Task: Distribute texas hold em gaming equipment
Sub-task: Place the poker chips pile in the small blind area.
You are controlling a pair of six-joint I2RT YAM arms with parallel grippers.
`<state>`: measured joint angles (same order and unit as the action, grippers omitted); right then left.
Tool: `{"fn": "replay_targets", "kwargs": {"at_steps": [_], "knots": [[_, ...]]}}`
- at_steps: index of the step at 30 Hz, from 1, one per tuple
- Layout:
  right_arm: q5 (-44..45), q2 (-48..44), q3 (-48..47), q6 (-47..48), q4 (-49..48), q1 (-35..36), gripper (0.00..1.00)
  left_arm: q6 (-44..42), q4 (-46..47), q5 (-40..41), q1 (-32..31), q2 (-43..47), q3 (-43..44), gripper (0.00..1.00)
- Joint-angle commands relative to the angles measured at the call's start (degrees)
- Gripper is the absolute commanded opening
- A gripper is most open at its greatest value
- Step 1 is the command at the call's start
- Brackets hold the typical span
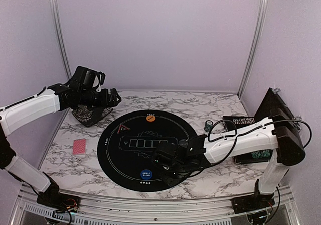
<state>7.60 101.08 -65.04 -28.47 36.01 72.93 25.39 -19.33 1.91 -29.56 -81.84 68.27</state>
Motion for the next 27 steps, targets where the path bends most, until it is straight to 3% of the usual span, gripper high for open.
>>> {"fn": "replay_targets", "kwargs": {"at_steps": [1,12,27], "knots": [[-1.4,2.4,-3.2,1.9,-3.3,1.5,0.35,-0.2,0.9,-0.1,0.3,2.5,-0.6,0.99],[-1.7,8.7,-7.6,3.7,-3.7,4.3,0.35,-0.2,0.9,0.4,0.3,3.8,-2.2,0.99],[-1.9,9.6,-8.0,3.0,-2.6,5.6,0.36,-0.5,1.0,0.6,0.3,3.7,-2.6,0.99]]}}
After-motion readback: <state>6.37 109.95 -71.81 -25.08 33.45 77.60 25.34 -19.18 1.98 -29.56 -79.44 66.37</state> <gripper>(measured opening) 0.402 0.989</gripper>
